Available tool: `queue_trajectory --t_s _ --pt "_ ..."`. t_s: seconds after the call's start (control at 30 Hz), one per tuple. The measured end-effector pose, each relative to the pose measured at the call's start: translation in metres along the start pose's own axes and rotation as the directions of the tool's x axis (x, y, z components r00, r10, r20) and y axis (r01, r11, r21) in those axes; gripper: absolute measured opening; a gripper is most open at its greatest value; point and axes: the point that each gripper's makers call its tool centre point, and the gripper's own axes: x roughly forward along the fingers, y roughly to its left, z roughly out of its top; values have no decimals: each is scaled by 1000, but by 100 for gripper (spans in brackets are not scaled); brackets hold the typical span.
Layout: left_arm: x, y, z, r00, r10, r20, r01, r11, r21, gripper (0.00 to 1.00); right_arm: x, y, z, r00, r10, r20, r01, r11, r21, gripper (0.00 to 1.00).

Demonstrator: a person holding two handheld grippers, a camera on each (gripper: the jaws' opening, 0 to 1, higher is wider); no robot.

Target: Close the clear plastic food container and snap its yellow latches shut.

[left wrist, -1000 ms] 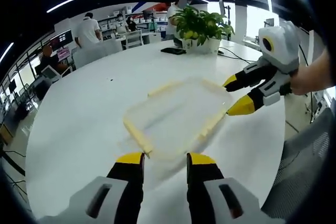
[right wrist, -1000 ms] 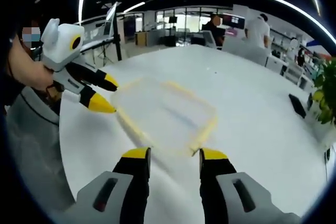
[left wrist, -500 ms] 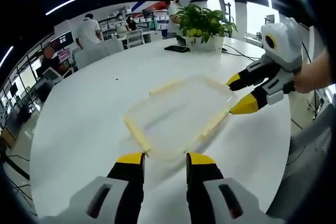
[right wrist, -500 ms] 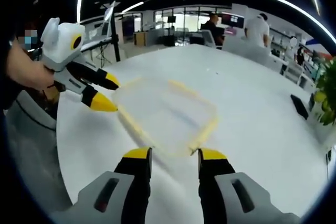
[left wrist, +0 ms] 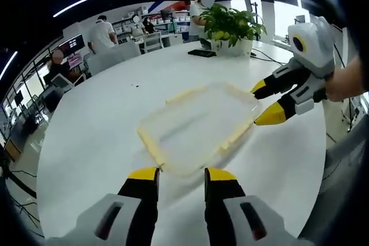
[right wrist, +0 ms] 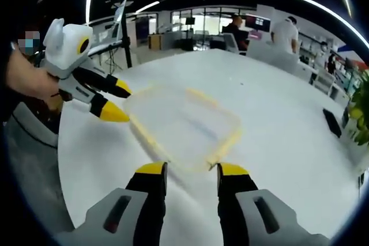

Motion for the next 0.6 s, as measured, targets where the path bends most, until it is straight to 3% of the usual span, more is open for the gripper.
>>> queue_trajectory --t_s 0.6 --pt "0 9 2 1000 20 7 -20 1000 -11 25 9 -3 8 1000 5 -8 -5 1000 -25 33"
